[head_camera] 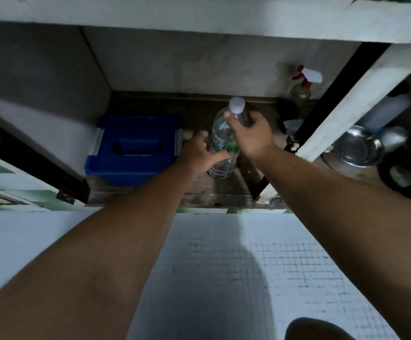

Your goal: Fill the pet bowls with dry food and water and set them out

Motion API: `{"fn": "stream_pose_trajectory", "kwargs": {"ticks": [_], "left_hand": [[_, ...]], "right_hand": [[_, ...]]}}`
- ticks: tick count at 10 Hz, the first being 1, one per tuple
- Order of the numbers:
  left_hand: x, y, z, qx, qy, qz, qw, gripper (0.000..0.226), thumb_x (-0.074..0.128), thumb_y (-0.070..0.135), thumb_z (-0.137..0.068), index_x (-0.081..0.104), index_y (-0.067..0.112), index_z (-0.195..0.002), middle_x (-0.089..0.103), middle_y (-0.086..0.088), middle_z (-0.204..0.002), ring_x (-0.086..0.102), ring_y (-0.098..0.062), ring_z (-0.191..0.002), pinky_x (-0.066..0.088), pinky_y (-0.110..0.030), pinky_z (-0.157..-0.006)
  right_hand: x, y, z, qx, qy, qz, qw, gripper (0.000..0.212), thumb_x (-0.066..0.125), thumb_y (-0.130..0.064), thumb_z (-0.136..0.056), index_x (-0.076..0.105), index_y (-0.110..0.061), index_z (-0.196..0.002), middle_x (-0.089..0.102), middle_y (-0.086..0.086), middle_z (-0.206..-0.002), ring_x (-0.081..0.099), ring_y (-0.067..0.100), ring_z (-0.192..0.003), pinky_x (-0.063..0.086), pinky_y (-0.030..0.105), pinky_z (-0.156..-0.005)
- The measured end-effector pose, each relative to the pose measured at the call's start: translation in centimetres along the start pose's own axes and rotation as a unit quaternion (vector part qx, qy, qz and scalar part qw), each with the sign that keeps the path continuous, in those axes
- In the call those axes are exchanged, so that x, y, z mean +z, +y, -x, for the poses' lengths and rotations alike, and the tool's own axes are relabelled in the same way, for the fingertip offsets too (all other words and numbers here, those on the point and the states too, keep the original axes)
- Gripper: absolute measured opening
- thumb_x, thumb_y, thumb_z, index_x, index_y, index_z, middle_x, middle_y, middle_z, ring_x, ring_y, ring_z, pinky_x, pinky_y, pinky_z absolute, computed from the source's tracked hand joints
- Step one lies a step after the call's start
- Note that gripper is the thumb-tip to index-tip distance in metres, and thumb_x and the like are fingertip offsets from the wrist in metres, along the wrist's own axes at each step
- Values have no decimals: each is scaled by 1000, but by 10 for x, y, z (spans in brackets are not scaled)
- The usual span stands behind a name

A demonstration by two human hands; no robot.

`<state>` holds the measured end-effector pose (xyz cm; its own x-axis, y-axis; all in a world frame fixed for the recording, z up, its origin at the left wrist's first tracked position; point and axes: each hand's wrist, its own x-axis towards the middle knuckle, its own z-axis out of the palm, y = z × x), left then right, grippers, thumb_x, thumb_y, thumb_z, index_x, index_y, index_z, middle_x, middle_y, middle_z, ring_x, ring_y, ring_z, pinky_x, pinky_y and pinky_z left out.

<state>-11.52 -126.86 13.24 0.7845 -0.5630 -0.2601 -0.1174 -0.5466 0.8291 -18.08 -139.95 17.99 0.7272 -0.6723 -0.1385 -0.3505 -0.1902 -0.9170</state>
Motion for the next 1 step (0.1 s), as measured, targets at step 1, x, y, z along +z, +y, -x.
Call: {"fn": "stream_pose_trajectory", "kwargs": {"ticks": [1], "left_hand": [[-12, 7, 8, -16, -4, 2, 1000, 99, 85, 51, -76, 36, 18, -155, 51, -7, -147, 56, -23, -127, 47, -34, -96]], "right_hand": [[-7, -2, 14, -8, 1, 24, 1000, 85, 70, -67, -72, 48, -19, -139, 63, 3, -131, 62, 21, -118, 50, 37, -104]]}}
